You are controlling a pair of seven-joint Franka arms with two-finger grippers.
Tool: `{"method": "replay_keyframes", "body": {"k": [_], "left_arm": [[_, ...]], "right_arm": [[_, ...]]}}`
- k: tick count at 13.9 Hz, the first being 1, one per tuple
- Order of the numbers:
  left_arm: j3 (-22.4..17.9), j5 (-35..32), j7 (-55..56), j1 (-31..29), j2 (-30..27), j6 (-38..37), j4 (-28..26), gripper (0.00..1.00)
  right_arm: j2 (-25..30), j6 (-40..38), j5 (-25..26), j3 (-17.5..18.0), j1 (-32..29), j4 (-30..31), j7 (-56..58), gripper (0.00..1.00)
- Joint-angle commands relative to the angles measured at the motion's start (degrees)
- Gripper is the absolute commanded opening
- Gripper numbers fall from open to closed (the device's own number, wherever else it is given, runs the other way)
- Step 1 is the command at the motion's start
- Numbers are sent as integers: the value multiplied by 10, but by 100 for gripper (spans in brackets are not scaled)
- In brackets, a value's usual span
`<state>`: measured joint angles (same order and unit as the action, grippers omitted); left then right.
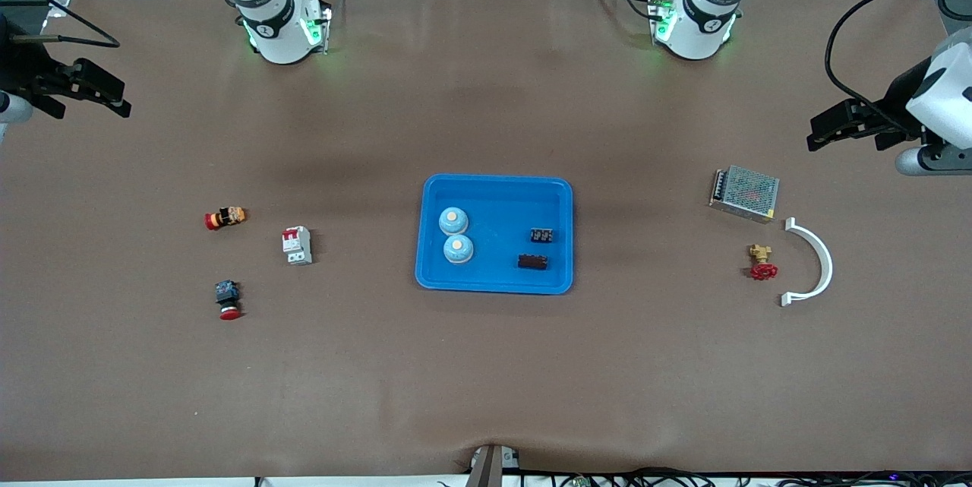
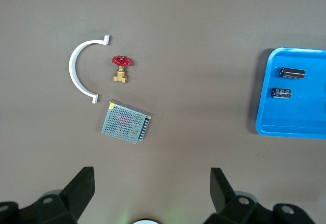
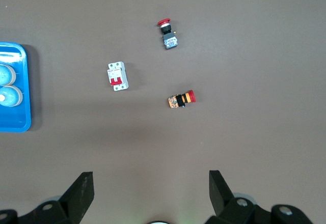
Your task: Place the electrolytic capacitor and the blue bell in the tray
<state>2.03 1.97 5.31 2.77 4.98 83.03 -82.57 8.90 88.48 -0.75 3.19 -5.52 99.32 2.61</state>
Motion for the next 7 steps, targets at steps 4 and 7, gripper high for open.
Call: {"method": "replay_keyframes", "body": {"k": [4,7], "left_arm": [[2,9,-4,6,-12,-5,-4,100],[4,7,1,5,-22,-10,-5,100]], "right_arm": [[0,6,8,8,-9,-15,7,100],[0,6,7,8,-9,-15,7,100]]}}
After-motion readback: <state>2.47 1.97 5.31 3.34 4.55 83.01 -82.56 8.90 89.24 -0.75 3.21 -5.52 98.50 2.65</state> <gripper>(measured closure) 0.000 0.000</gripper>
